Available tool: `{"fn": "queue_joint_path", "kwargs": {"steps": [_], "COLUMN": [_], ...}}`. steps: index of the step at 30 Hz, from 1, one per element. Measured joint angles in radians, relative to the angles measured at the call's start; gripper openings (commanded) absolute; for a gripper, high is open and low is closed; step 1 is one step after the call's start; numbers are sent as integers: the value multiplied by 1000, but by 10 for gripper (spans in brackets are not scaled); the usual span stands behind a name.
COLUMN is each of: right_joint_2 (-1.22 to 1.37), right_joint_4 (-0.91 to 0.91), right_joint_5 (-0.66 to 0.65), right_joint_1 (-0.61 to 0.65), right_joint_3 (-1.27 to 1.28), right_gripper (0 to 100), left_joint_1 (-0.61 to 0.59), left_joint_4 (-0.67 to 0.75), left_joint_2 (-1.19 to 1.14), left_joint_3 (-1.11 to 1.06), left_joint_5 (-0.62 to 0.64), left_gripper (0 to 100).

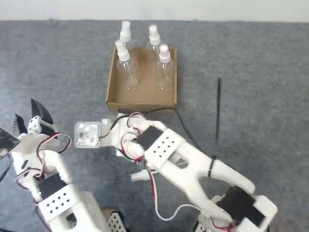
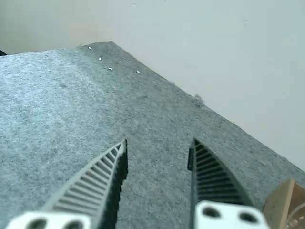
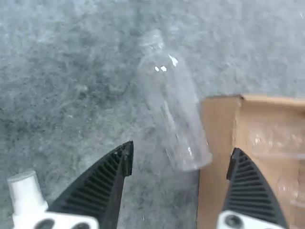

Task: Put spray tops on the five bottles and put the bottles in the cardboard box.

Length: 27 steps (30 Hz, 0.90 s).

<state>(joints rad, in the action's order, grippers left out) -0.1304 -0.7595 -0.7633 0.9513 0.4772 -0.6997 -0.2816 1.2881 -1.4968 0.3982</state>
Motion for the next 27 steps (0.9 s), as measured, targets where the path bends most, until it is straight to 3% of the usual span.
{"fn": "queue_joint_path", "kwargs": {"steps": [27], "right_joint_2": [539], "right_joint_4": [-52], "right_joint_5": [-118], "right_joint_1": [21], "right_joint_3": [-430], "right_gripper": [274], "left_joint_1": [-40], "left_joint_4": [0], "left_joint_2": [0], "left_joint_3": [0], "left_joint_5": [48], "left_gripper": [192]}}
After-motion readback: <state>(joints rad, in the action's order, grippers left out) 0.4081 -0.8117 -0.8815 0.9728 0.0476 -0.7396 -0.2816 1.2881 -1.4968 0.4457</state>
